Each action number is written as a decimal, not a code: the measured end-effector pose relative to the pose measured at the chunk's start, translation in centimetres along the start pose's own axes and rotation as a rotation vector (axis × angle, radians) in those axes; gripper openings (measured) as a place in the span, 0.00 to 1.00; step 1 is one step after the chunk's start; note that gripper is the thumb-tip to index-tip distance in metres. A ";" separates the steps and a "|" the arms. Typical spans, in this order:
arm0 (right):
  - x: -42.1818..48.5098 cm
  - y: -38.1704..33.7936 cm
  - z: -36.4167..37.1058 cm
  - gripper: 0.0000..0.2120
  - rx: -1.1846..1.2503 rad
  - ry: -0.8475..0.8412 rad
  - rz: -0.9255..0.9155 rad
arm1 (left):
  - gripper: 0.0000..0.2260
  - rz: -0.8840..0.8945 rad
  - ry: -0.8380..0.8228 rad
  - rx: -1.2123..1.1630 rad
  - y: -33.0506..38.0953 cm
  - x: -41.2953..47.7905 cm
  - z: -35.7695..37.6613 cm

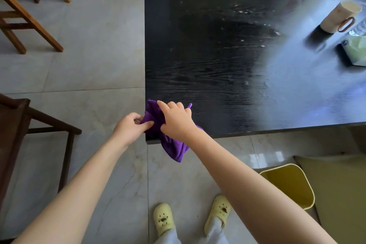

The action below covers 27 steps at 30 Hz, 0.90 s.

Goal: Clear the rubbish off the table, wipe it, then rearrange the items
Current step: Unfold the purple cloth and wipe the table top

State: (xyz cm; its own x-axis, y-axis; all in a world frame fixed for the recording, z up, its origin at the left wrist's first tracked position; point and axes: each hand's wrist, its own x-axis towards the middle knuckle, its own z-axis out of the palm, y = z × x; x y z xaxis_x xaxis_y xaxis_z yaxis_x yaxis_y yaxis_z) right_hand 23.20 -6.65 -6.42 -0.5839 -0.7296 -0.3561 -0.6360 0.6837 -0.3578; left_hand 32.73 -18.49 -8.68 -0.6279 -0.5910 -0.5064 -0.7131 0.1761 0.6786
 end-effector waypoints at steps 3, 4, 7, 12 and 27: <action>0.0 -0.1 -0.4 0.30 -0.016 -0.006 0.001 | 0.12 0.018 0.024 0.139 0.0 0.5 -0.5; 0.1 0.1 -0.6 0.31 -0.021 -0.014 0.007 | 0.11 0.052 0.045 0.169 0.2 0.5 -0.5; 0.5 0.6 -2.2 0.41 -0.005 -0.044 -0.076 | 0.12 0.251 0.103 0.247 1.3 0.1 -0.5; 0.5 1.6 -5.4 0.35 0.045 -0.108 -0.298 | 0.18 0.612 -0.089 0.316 5.1 -0.6 -1.6; -4.3 8.2 -14.4 0.12 0.475 0.136 -0.107 | 0.08 0.535 -0.477 0.231 14.4 -2.5 -6.2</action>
State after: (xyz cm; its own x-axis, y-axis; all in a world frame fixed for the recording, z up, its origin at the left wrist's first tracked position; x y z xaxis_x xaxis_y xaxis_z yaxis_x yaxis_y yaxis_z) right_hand 13.26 1.86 4.66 -0.6086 -0.7701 -0.1913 -0.4150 0.5144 -0.7505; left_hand 26.03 -19.34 5.65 -0.9364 0.0176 -0.3505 -0.2873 0.5354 0.7942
